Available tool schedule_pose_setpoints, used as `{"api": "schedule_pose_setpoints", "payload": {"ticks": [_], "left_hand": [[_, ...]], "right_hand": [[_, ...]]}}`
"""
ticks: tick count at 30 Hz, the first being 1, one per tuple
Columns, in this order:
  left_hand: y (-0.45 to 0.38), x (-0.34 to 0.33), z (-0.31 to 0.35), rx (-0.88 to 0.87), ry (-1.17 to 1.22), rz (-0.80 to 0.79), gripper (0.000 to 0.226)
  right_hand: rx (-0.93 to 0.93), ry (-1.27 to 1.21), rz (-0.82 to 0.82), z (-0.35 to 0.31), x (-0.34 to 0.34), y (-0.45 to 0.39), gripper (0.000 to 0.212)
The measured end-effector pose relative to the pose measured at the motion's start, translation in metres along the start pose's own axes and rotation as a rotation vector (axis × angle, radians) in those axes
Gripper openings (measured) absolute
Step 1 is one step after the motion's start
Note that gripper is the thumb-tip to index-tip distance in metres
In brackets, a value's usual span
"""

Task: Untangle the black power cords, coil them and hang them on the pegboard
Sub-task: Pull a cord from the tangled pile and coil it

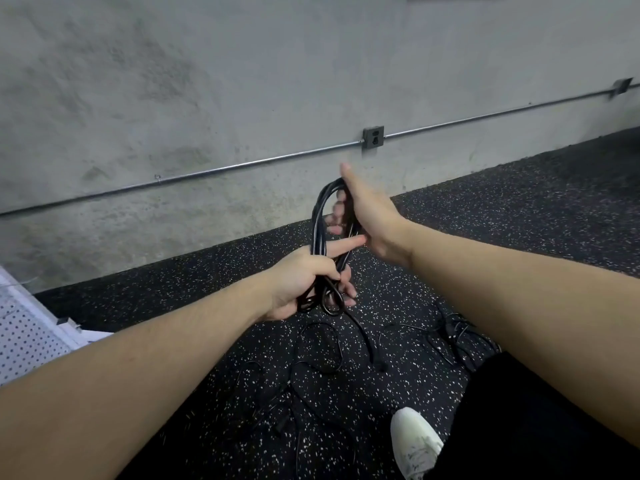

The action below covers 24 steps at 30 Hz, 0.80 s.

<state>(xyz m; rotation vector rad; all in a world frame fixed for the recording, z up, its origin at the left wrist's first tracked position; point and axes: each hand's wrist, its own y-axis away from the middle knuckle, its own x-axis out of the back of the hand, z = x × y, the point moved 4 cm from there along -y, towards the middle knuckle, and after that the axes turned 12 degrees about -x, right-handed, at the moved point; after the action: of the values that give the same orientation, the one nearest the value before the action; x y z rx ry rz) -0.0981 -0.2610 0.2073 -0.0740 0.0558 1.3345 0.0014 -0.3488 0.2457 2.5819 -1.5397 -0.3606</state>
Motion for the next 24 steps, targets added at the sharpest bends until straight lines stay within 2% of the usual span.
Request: {"api": "schedule_pose_setpoints", "payload": {"ticks": [2,4,6,9,12,16,19,21,24], "left_hand": [[-0.002,0.007,0.007,-0.042,-0.003,0.101,0.064],[-0.006,0.019,0.018,-0.096,0.023,0.185,0.063],[-0.008,0.035,0.024,-0.140,0.059,0.283,0.064],[-0.007,0.057,0.025,-0.160,-0.016,0.465,0.067],[-0.006,0.072,0.024,-0.130,-0.073,0.564,0.065],[-0.004,0.086,0.024,-0.086,-0.264,0.588,0.064],[-0.002,0.085,0.024,-0.045,-0.506,0.512,0.065],[-0.004,0.082,0.021,-0.020,-0.586,0.454,0.063],[-0.006,0.075,0.017,0.022,-0.642,0.339,0.050]], "right_hand": [[-0.133,0.081,-0.102,0.016,-0.003,-0.002,0.075],[-0.244,0.292,-0.252,0.035,-0.005,0.001,0.093],[-0.347,0.545,-0.428,0.050,-0.004,0.010,0.089],[-0.429,0.764,-0.592,0.062,-0.001,0.022,0.066],[-0.327,0.880,-0.565,0.056,0.002,0.023,0.033],[-0.098,1.084,-0.424,0.038,0.009,0.026,0.040],[-0.019,0.937,-0.438,0.025,0.008,0.031,0.035],[0.035,0.876,-0.445,0.019,0.002,0.034,0.031],[0.231,0.895,-0.310,0.010,-0.004,0.033,0.031]]}}
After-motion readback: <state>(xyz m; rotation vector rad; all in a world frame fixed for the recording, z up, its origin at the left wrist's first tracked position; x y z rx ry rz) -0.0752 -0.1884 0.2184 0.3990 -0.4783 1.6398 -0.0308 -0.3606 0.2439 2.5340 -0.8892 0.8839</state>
